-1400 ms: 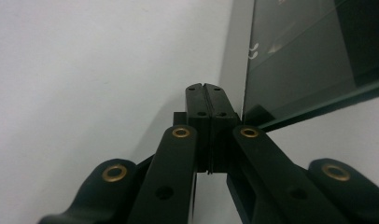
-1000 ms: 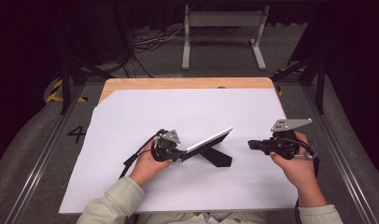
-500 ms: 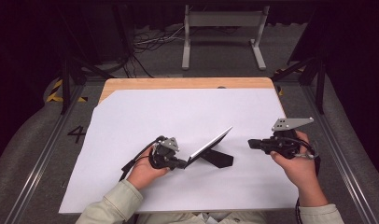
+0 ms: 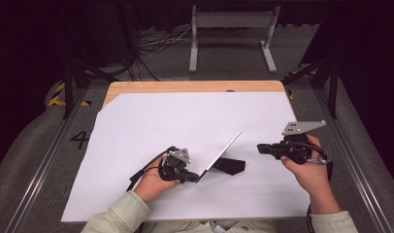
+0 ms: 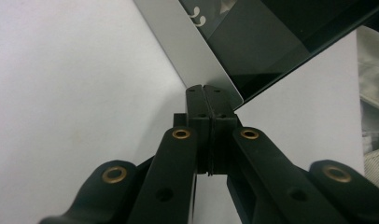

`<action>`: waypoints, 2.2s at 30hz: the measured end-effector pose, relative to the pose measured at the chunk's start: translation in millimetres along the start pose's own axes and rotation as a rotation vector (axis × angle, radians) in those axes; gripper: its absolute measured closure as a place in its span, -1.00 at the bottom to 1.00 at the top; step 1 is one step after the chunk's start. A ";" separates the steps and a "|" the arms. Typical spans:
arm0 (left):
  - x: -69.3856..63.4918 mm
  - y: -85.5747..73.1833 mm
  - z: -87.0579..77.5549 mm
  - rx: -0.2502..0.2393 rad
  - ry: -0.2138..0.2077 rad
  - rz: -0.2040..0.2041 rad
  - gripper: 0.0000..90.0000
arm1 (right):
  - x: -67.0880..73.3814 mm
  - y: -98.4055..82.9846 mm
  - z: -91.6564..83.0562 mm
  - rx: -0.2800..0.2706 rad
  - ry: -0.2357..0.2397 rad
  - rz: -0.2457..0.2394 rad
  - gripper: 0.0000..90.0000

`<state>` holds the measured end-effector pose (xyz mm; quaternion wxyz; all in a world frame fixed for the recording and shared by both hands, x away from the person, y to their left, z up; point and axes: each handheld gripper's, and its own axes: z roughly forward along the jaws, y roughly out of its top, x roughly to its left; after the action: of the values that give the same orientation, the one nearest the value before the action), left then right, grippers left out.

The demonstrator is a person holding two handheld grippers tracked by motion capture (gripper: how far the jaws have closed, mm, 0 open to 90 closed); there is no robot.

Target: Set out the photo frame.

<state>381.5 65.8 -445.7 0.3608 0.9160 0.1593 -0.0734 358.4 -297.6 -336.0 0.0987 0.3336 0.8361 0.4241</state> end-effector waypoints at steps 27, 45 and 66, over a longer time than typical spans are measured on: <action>-29.8 24.8 31.8 0.059 -0.123 0.115 1.00 | -0.5 -8.7 -15.2 -0.010 -0.035 0.025 1.00; -40.7 39.8 50.7 0.054 -0.173 0.163 1.00 | -0.7 -16.1 -30.1 -0.024 -0.062 0.055 1.00; -49.4 58.3 70.1 0.043 -0.180 0.190 1.00 | -1.8 -16.9 -32.6 -0.029 -0.058 0.081 1.00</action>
<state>353.9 -34.2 -447.3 0.3592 0.9242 0.0371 -0.1244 337.2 -326.7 -329.1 0.1107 0.3778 0.8125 0.4299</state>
